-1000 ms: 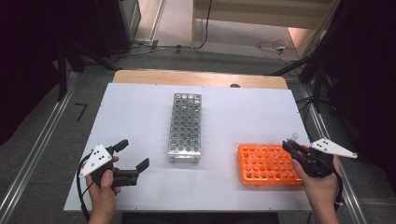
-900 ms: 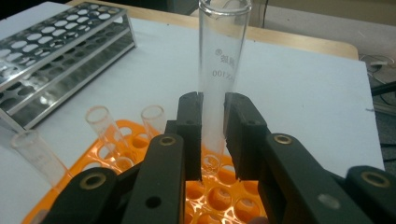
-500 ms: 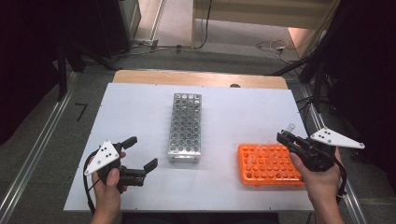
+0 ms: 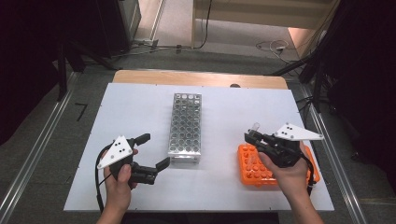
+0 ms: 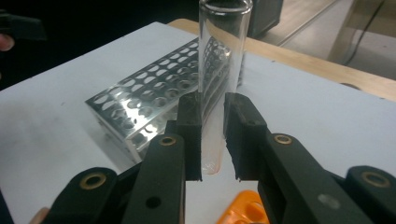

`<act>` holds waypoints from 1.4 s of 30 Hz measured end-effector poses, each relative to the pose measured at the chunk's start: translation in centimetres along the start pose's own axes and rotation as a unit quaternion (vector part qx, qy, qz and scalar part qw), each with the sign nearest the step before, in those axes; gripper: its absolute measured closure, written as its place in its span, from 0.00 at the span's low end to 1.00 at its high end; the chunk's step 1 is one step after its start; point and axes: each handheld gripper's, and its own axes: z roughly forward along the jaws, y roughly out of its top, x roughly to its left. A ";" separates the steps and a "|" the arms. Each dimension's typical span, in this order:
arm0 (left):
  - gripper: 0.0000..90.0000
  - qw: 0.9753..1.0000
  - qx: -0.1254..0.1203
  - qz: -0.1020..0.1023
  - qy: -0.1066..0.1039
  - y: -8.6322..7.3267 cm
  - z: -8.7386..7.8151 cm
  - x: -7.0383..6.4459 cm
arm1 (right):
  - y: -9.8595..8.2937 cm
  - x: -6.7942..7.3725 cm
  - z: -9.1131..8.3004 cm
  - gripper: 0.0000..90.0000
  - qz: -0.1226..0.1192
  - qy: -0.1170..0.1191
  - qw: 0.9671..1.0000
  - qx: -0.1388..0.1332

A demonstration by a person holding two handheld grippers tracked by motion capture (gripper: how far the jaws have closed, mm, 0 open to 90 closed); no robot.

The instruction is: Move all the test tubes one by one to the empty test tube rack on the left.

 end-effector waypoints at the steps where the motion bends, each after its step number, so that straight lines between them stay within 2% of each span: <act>1: 0.00 1.000 0.000 0.000 0.000 0.0 0.0 0.0 | 0.0 0.0 0.0 0.83 0.000 0.000 1.000 0.000; 2: 0.00 1.000 0.001 0.000 -0.002 0.0 0.2 0.0 | -0.2 0.7 0.8 0.83 -0.003 0.011 1.000 0.006; 3: 0.00 1.000 0.004 0.000 -0.005 0.0 0.5 0.0 | -0.2 0.7 0.8 0.83 -0.003 0.011 1.000 0.006; 4: 0.00 1.000 0.004 -0.004 -0.009 0.0 0.7 0.0 | -0.5 1.5 1.7 0.83 -0.013 0.020 1.000 0.016; 5: 0.00 1.000 0.004 -0.007 -0.013 0.1 0.9 0.0 | -0.5 1.5 1.7 0.83 -0.013 0.020 1.000 0.016; 6: 0.00 1.000 0.003 -0.008 -0.016 0.2 1.2 -0.1 | -0.8 2.4 2.4 0.83 -0.019 0.030 0.999 0.023; 9: 0.00 1.000 0.010 -0.004 -0.019 0.3 1.9 -0.6 | -1.4 3.7 3.4 0.83 -0.029 0.045 0.998 0.035; 10: 0.00 0.999 0.013 -0.002 -0.032 0.3 2.2 -1.0 | -1.6 4.1 3.7 0.83 -0.031 0.050 0.998 0.039; 11: 0.00 0.999 0.013 -0.002 -0.032 0.3 2.2 -1.0 | -1.7 4.6 4.0 0.83 -0.037 0.055 0.997 0.042; 14: 0.03 0.999 0.020 -0.007 -0.039 0.3 2.7 -1.5 | -2.1 5.3 4.5 0.83 -0.046 0.062 0.996 0.049; 15: 0.03 0.999 0.022 -0.009 -0.046 0.3 2.8 -1.7 | -2.4 6.0 4.9 0.83 -0.050 0.068 0.995 0.056; 18: 0.08 0.998 0.031 -0.009 -0.048 0.3 3.4 -2.4 | -2.9 6.8 5.6 0.83 -0.060 0.072 0.994 0.063; 21: 0.15 0.998 0.046 -0.007 -0.047 0.3 4.1 -3.2 | -3.1 7.3 5.9 0.83 -0.064 0.076 0.993 0.068; 24: 0.22 0.997 0.061 -0.009 -0.055 0.1 4.6 -3.7 | -3.4 7.9 6.4 0.83 -0.069 0.080 0.992 0.075; 25: 0.28 0.996 0.064 -0.008 -0.058 0.0 4.8 -3.9 | -3.7 8.3 6.7 0.83 -0.076 0.081 0.991 0.081; 26: 0.28 0.996 0.067 -0.007 -0.061 0.0 4.9 -4.1 | -3.7 8.3 6.7 0.83 -0.076 0.081 0.991 0.081; 27: 0.35 0.995 0.070 -0.007 -0.066 0.0 5.1 -4.3 | -3.9 8.6 7.0 0.83 -0.081 0.083 0.990 0.085; 30: 0.45 0.994 0.078 -0.002 -0.075 -0.2 5.5 -4.8 | -4.2 8.9 7.4 0.83 -0.087 0.086 0.988 0.091; 31: 0.45 0.994 0.079 -0.001 -0.077 -0.2 5.7 -5.0 | -4.2 8.9 7.4 0.83 -0.087 0.086 0.988 0.091; 33: 0.55 0.993 0.087 0.005 -0.078 -0.3 5.9 -5.3 | -4.4 9.5 7.7 0.83 -0.097 0.089 0.987 0.096; 36: 0.63 0.992 0.095 0.008 -0.083 -0.5 6.2 -5.5 | -4.6 9.9 7.9 0.83 -0.106 0.091 0.985 0.100; 42: 0.73 0.990 0.108 0.013 -0.084 -0.6 6.5 -5.8 | -4.7 10.2 8.0 0.83 -0.113 0.094 0.984 0.101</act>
